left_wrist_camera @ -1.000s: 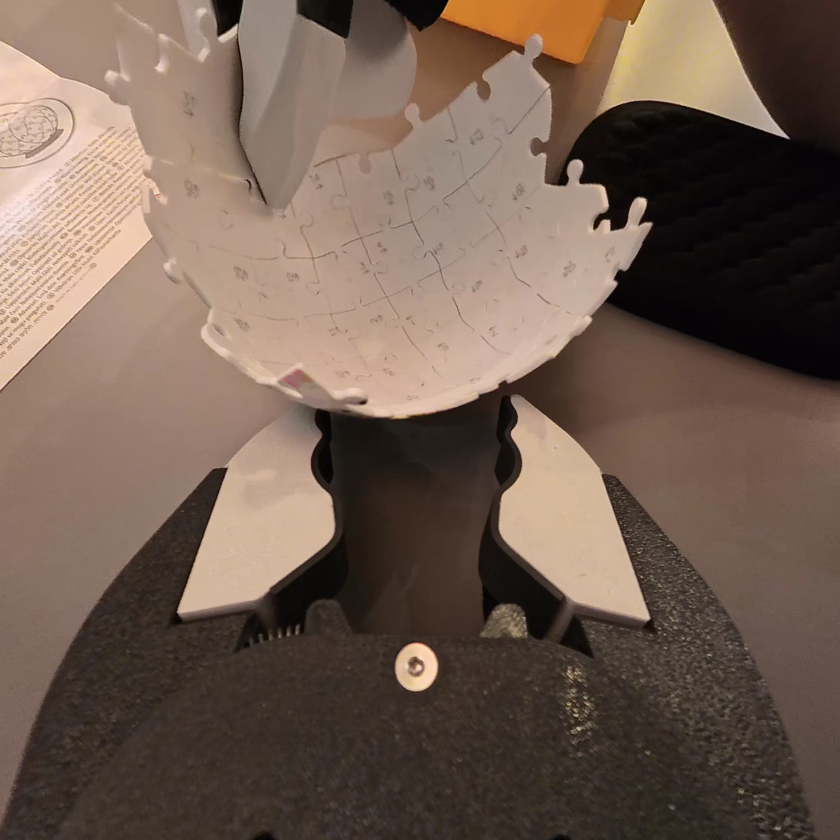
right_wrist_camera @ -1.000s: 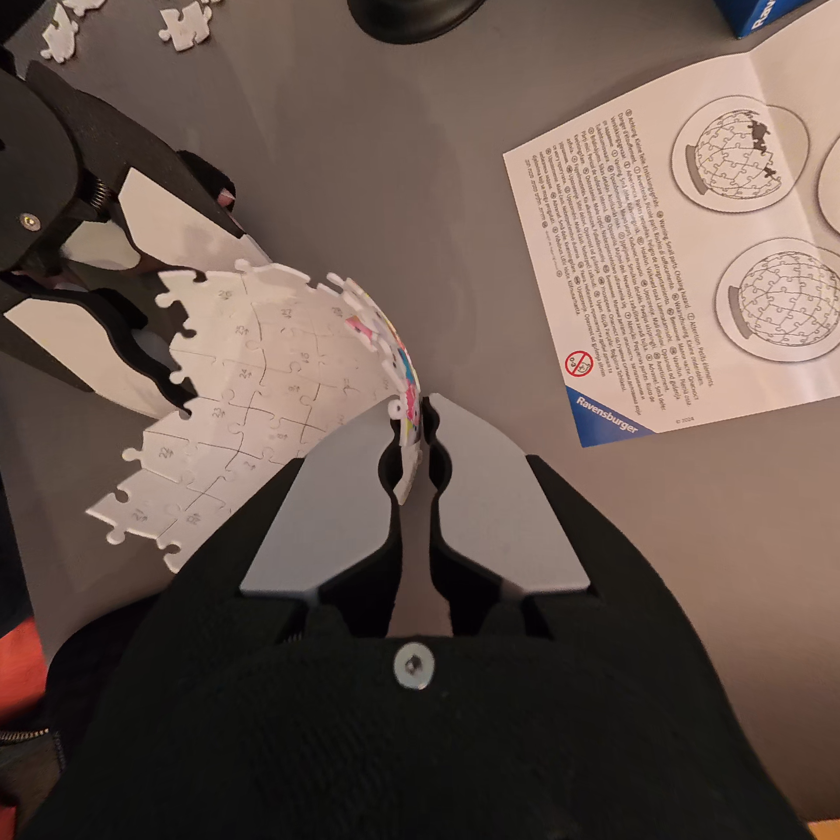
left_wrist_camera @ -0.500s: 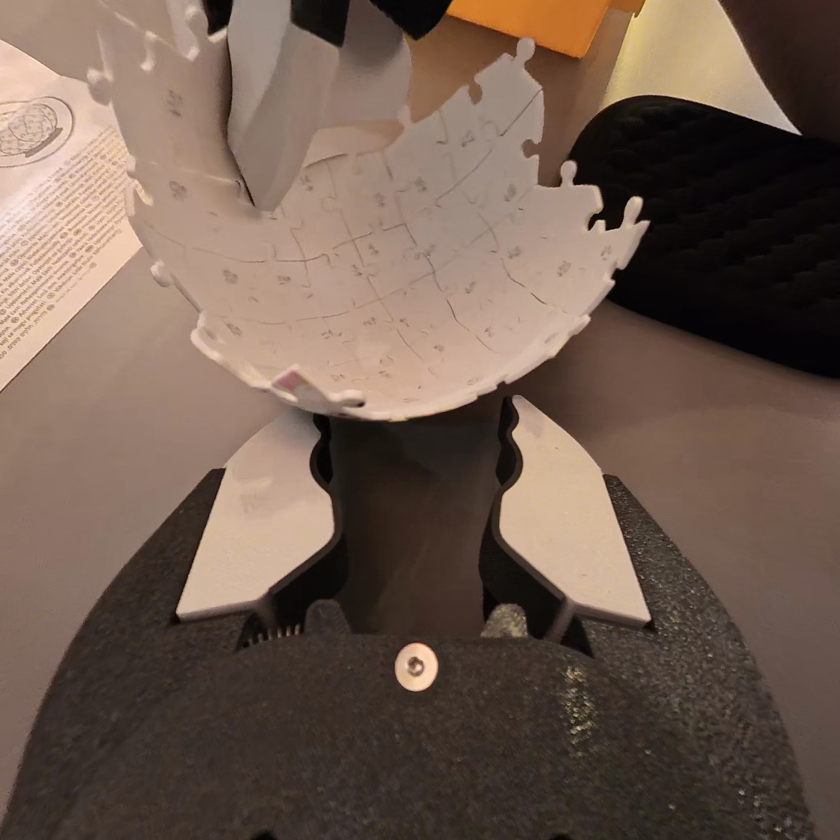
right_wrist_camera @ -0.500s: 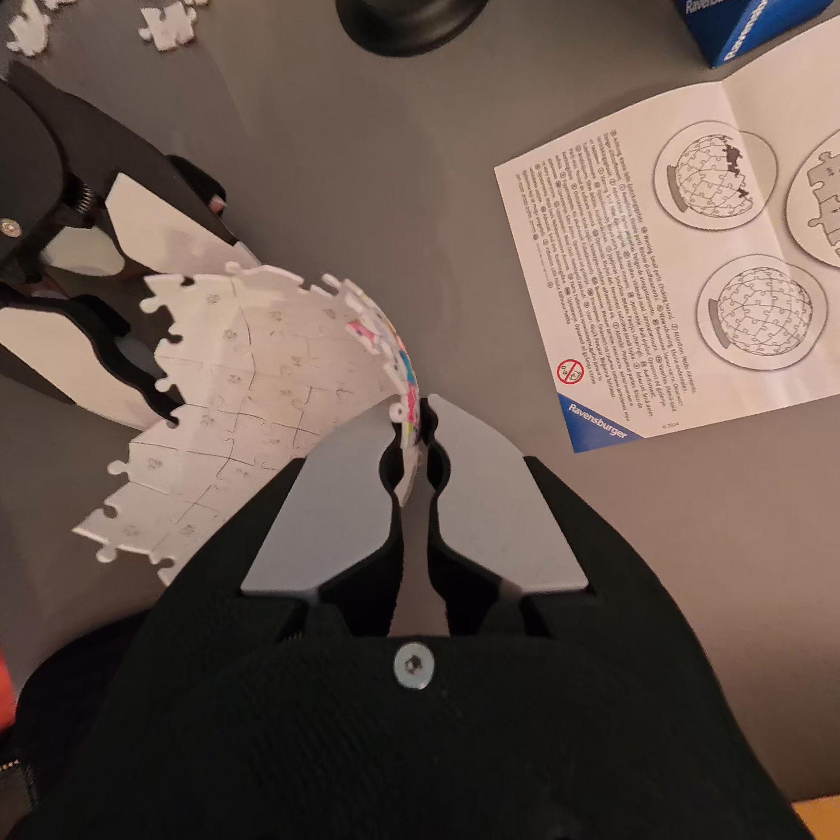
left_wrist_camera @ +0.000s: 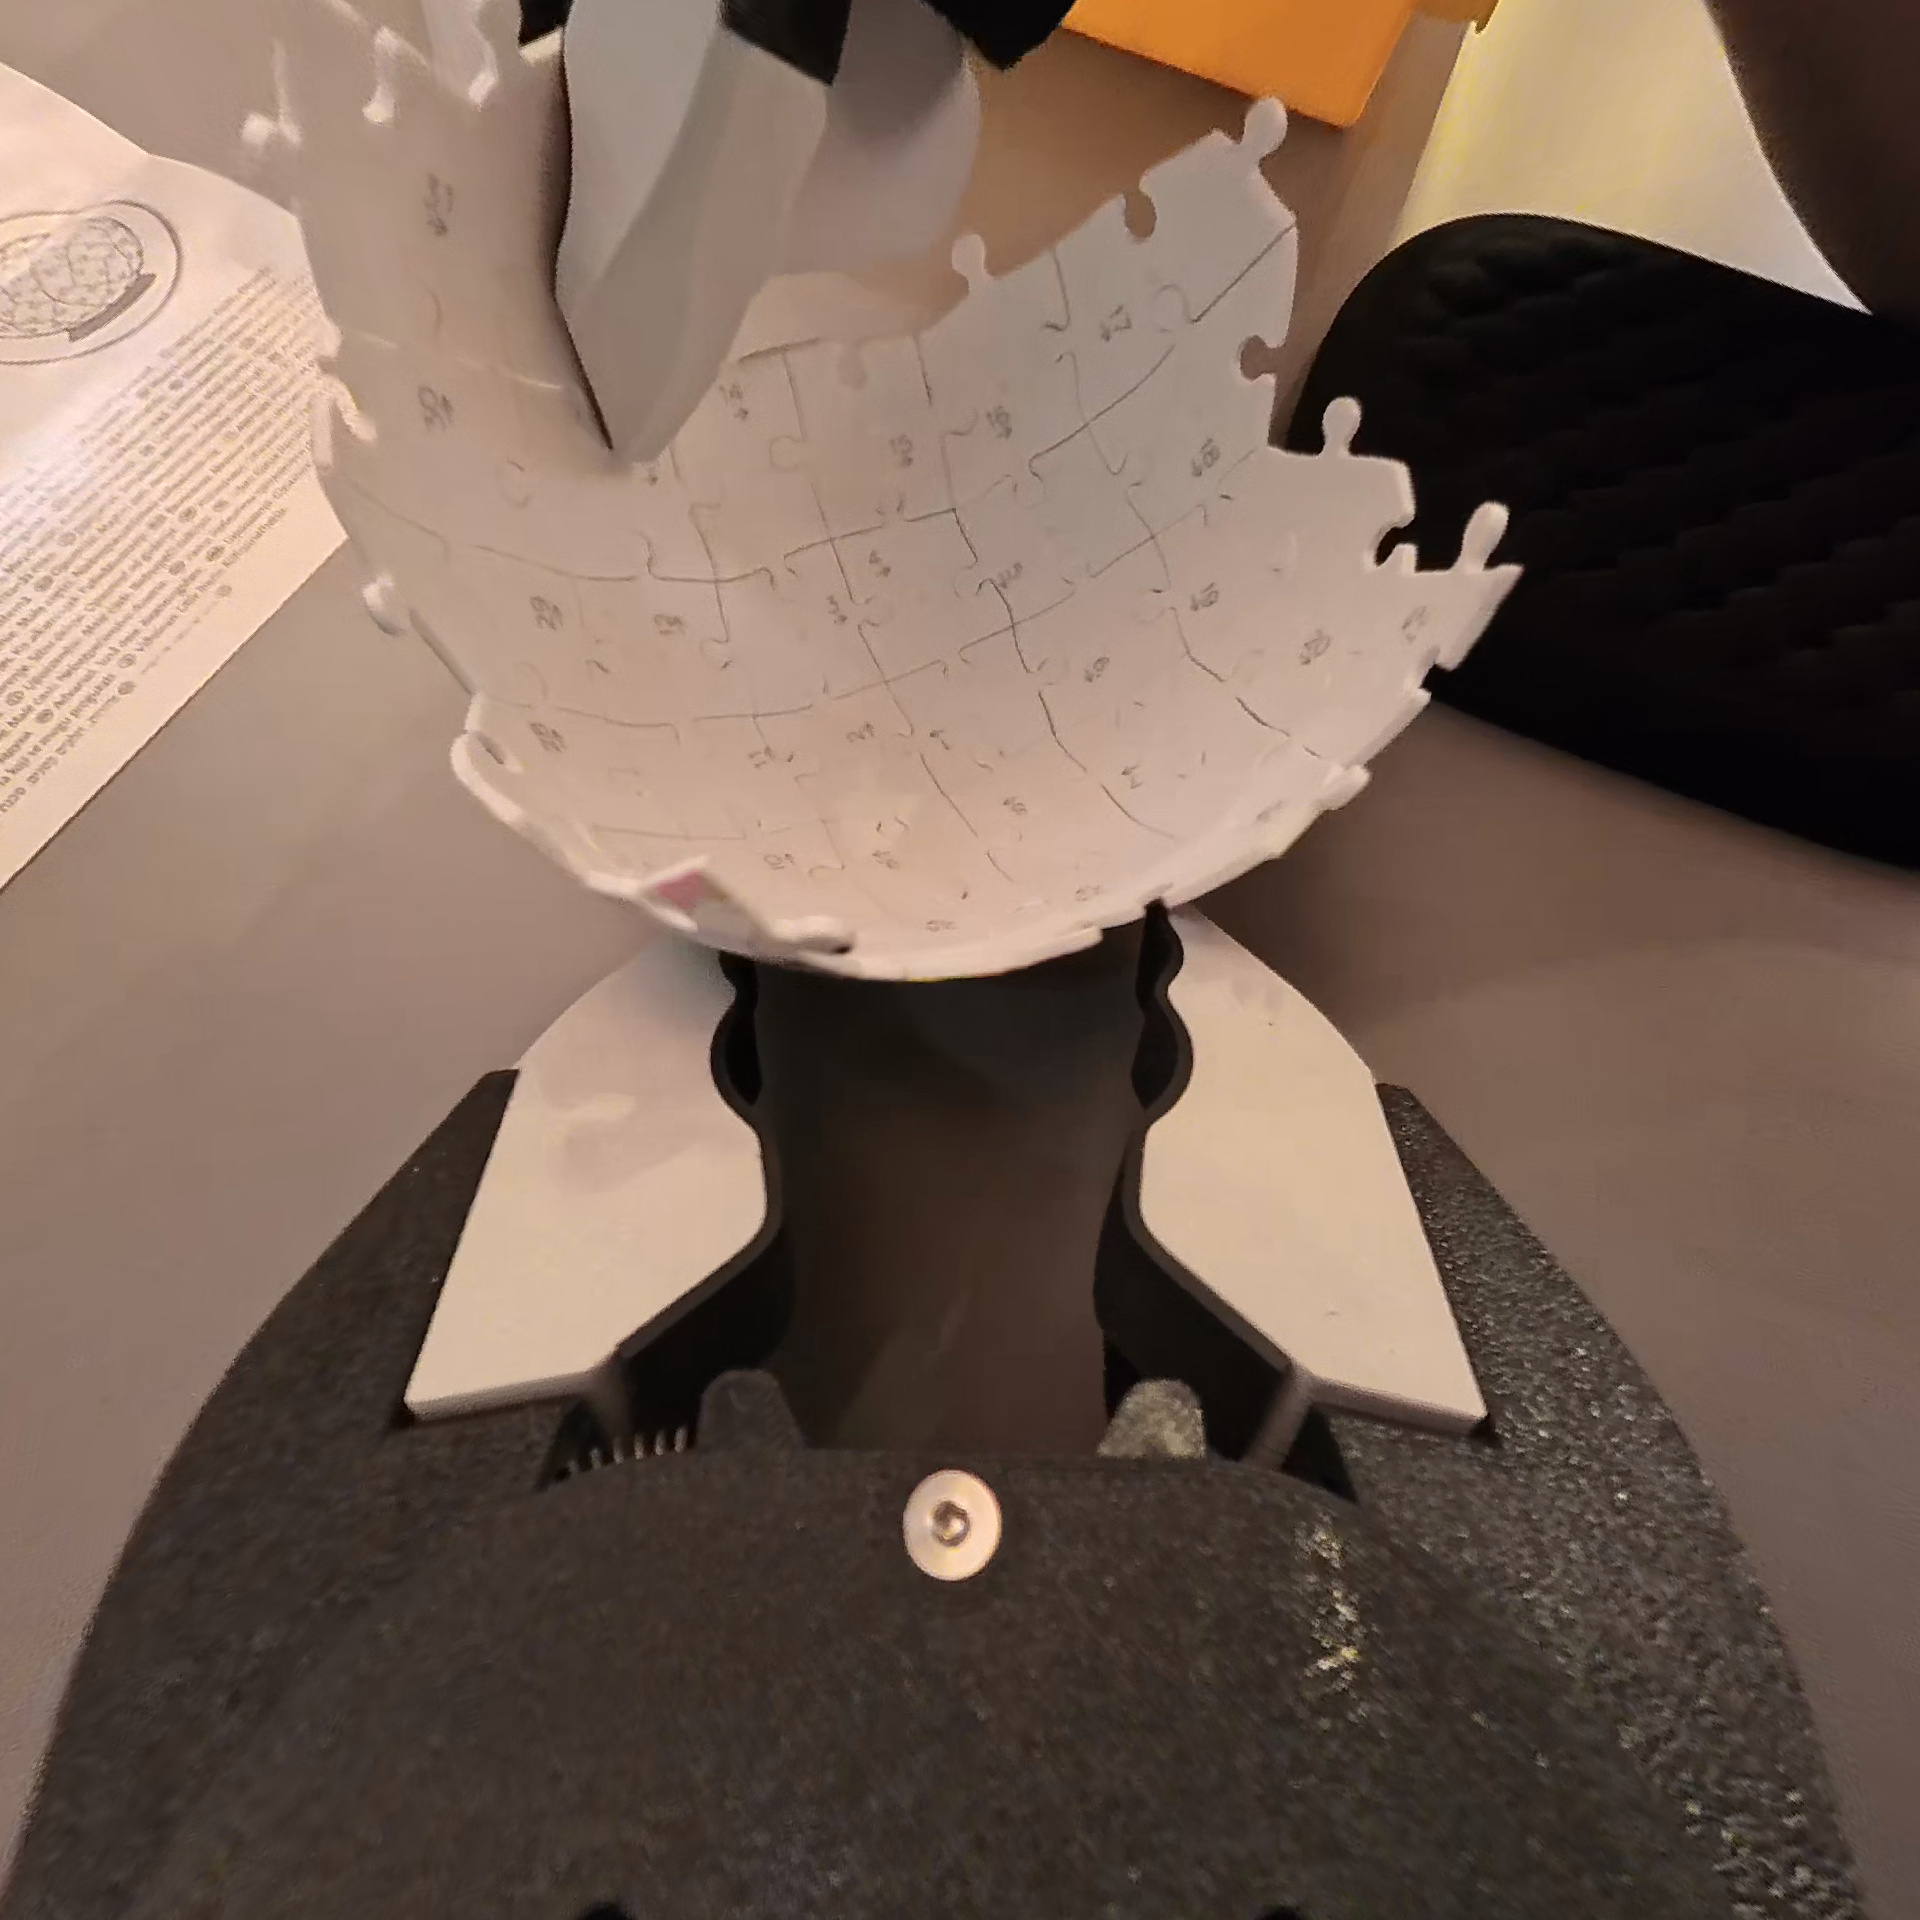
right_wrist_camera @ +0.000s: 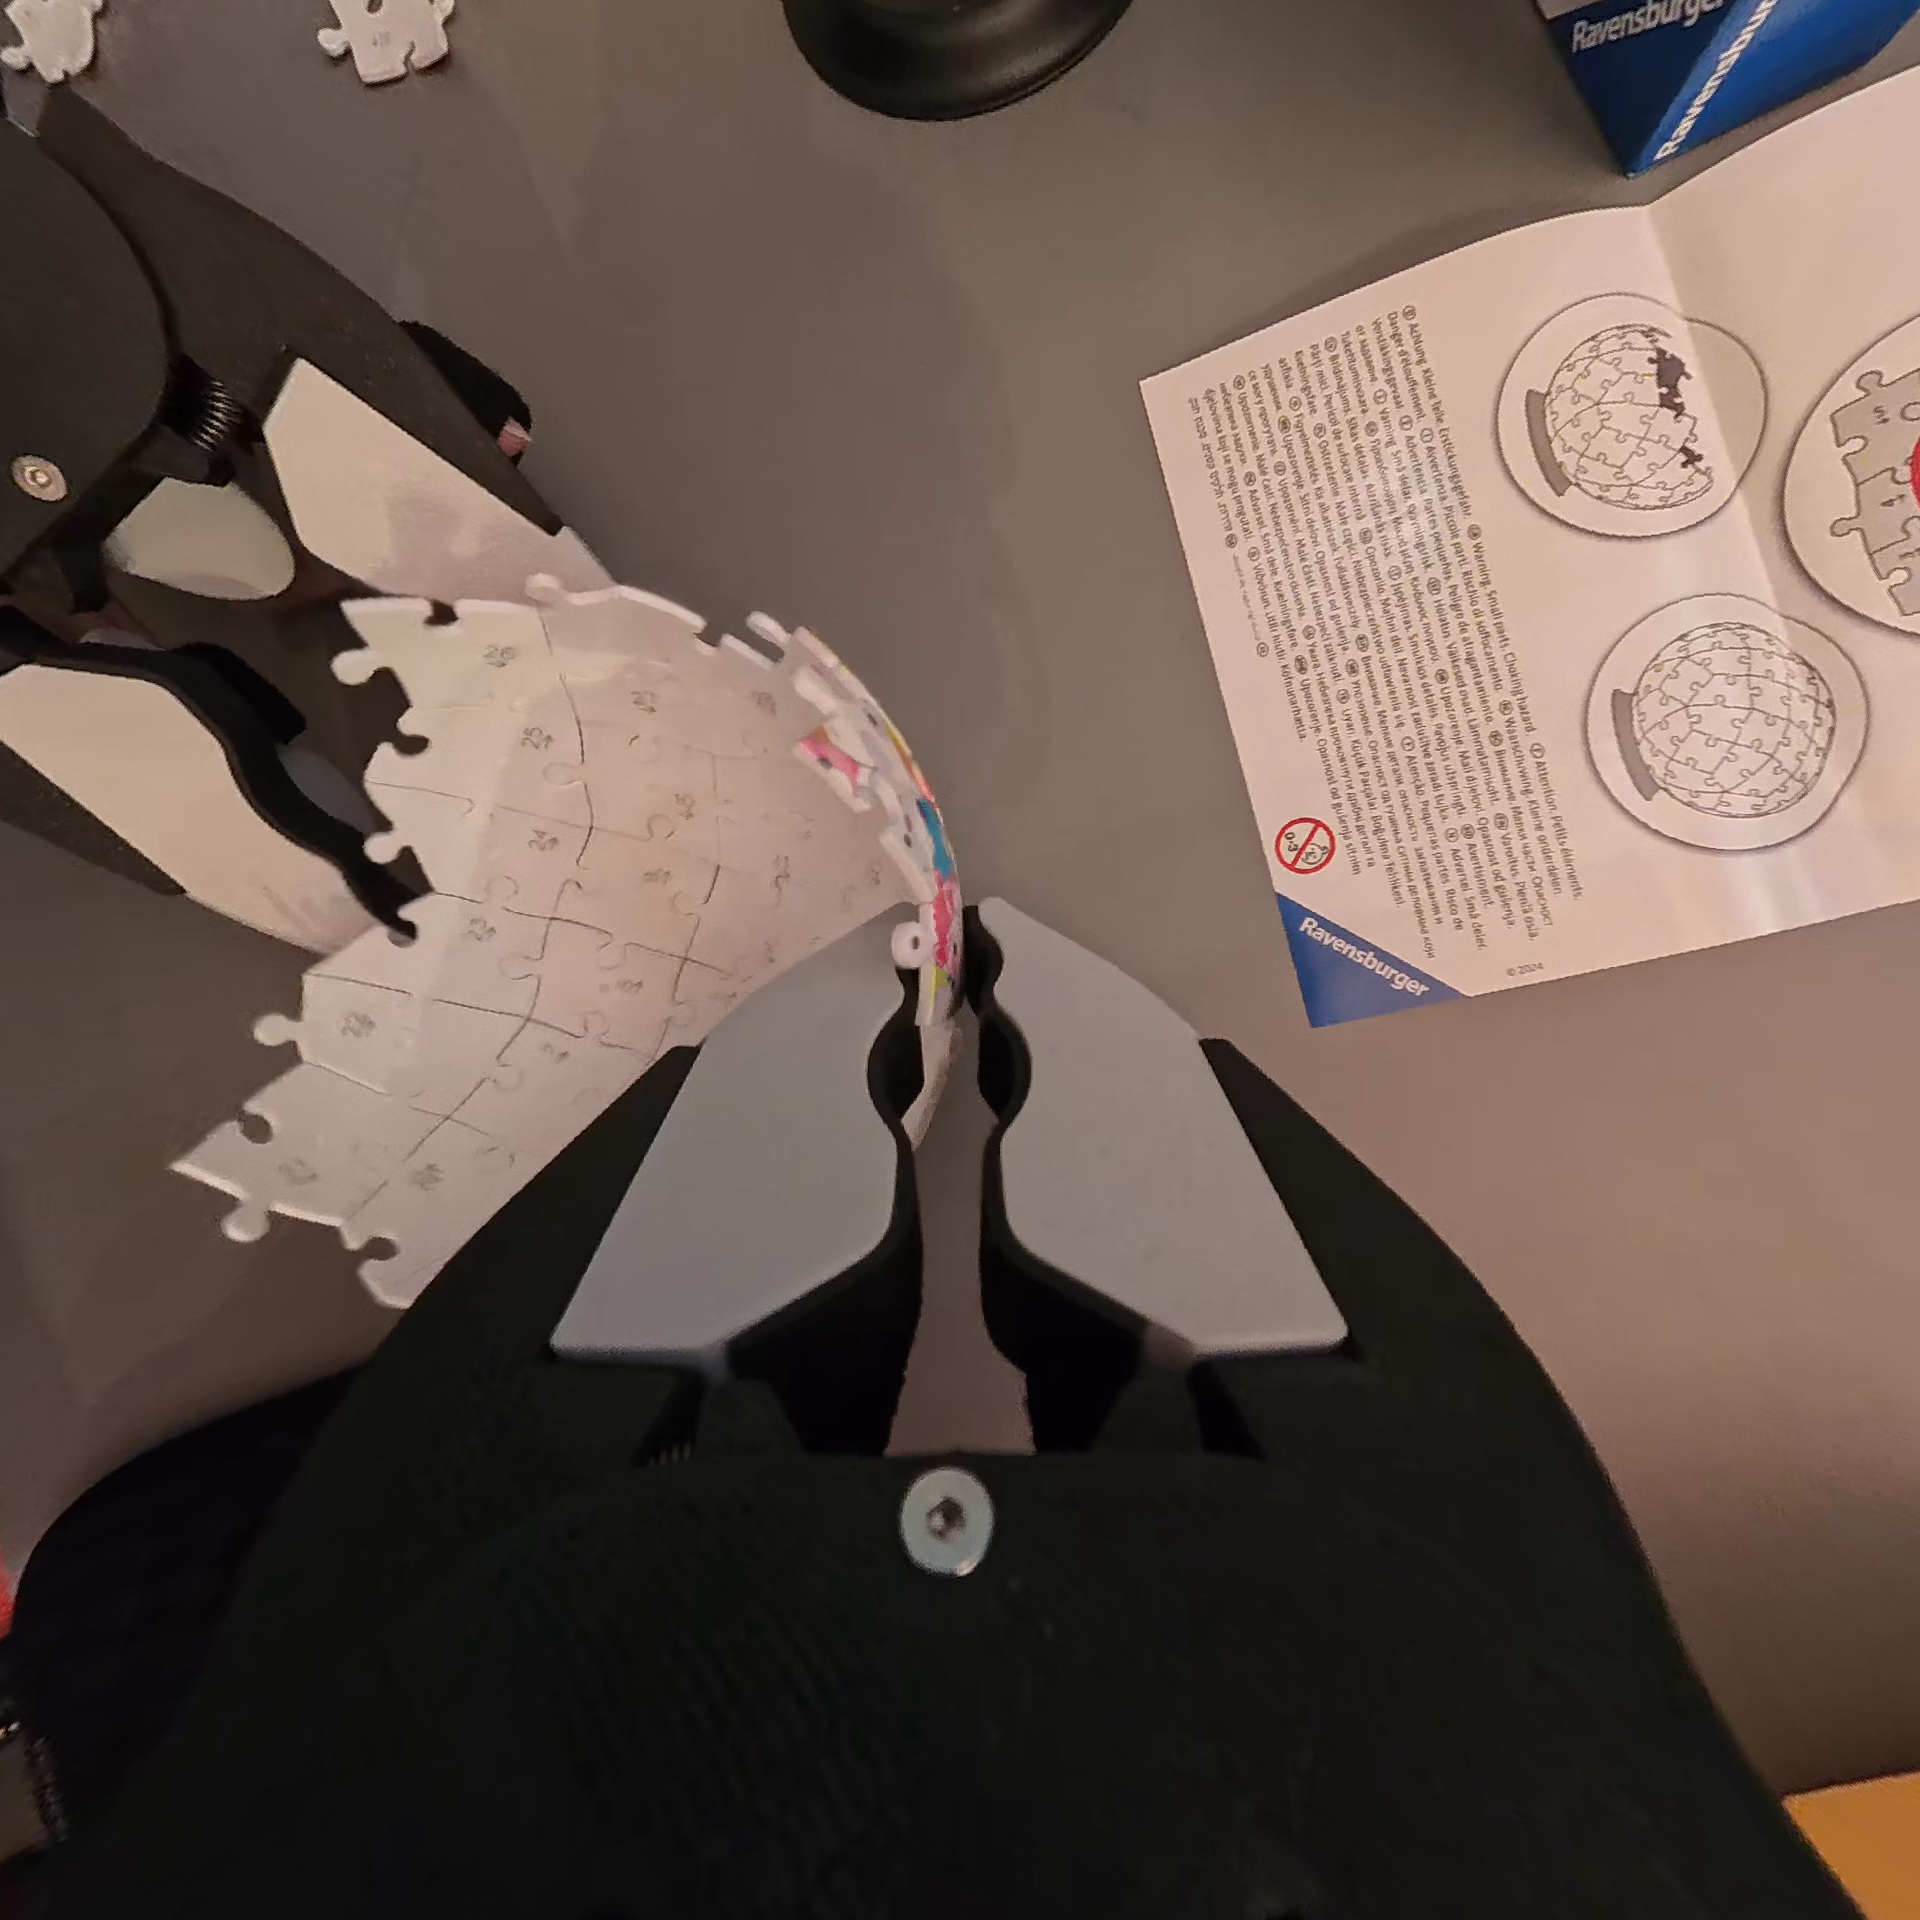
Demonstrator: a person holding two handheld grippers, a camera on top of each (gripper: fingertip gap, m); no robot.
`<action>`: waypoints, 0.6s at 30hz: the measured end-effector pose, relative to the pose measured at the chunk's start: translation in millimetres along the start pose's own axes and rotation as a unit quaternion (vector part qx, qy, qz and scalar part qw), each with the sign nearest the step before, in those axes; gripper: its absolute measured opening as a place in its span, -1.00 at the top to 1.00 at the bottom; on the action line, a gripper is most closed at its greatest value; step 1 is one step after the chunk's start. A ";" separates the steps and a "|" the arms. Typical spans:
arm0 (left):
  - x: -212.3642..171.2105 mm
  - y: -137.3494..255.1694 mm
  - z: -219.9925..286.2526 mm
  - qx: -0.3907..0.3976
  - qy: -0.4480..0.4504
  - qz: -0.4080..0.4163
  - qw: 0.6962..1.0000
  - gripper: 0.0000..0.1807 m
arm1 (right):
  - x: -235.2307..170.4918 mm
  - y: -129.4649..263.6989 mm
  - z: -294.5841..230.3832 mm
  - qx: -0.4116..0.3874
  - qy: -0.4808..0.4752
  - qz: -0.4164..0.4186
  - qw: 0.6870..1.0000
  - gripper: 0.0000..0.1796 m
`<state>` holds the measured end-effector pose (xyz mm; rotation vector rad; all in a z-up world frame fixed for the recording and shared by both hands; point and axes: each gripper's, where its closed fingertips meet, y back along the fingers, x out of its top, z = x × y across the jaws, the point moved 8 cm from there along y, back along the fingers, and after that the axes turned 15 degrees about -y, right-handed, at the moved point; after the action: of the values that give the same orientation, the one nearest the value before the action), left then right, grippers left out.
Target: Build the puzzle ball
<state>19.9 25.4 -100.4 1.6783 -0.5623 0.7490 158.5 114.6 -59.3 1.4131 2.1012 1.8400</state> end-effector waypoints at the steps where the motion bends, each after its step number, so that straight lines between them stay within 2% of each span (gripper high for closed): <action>1: 0.1 0.1 0.2 0.001 -0.001 0.000 1.000 0.22 | -0.3 1.4 -0.8 0.002 0.002 -0.003 1.000 0.92; 9: 0.0 -0.1 0.4 0.000 -0.002 -0.001 1.000 0.22 | -4.9 11.4 5.0 -0.021 -0.010 -0.015 1.000 0.90; 18: 0.0 -0.1 0.2 -0.001 -0.002 -0.001 1.000 0.23 | -6.1 5.0 6.7 -0.017 -0.022 -0.019 0.999 0.94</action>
<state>20.0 25.2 -100.5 1.6775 -0.5632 0.7435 168.7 115.6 -60.6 1.3838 2.0514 1.8047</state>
